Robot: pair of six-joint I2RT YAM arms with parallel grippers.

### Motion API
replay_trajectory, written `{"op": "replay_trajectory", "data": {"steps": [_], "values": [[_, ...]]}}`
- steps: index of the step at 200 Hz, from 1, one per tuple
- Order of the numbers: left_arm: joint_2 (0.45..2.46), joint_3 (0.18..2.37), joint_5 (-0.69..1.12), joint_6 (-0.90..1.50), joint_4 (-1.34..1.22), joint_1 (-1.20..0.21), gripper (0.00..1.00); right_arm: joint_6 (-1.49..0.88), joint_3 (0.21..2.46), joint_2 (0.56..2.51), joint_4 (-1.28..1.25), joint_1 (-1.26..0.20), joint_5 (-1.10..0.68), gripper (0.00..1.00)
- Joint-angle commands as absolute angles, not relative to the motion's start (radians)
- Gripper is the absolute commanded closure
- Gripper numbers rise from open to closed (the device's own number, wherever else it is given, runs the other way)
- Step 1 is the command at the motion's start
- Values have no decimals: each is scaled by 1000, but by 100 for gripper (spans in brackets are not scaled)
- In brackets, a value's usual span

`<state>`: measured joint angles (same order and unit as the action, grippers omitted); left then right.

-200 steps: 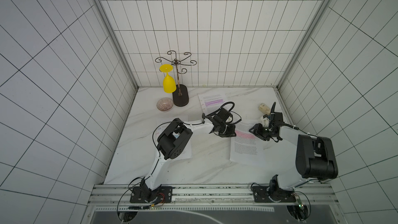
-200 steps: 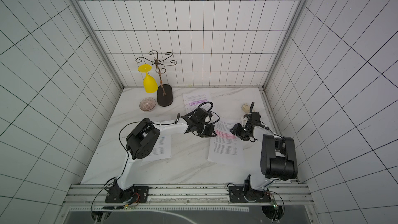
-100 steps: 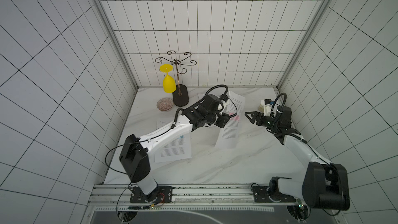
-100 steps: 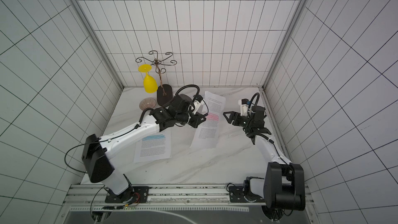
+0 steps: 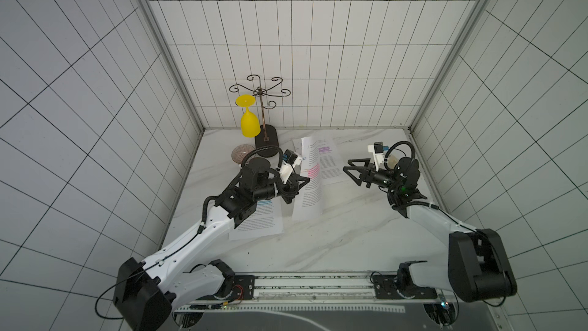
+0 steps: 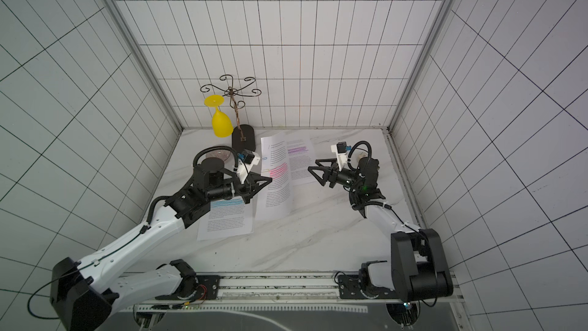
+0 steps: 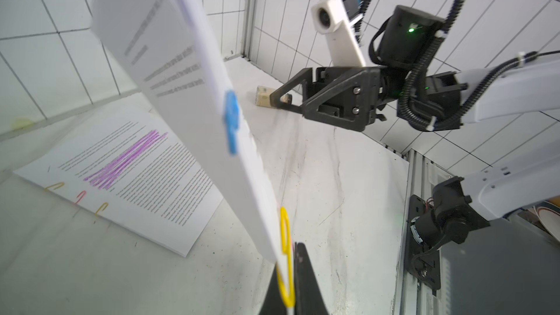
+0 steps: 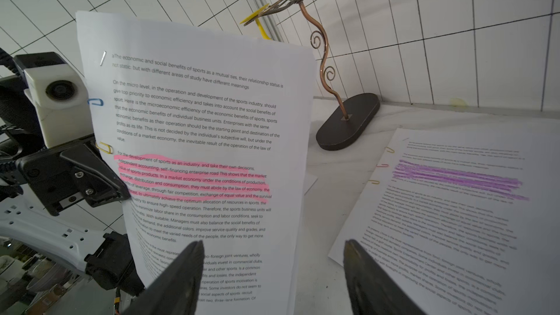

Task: Unclip the paperclips from the documents
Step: Pick up the document from the center of the board.

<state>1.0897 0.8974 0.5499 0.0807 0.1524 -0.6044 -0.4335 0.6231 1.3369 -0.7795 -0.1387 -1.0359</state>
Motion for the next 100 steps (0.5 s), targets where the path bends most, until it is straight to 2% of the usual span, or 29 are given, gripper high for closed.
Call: {"op": "replay_trajectory", "data": {"steps": [1,40,75,100], "values": [[1072,893,688,26,66,-597,100,-446,659,1372,-919,-161,-1125,24],[1050,884,807,-49,94,-597,100,-577,702,1475,-1108,-181,-1205,19],[1025,885,787,-171,203,-584,100,-826,709,1555,-1463,-187,-1262,14],[1014,863,806,-237,218,-551,100,-919,719,1577,-1588,-210,-1262,14]]}}
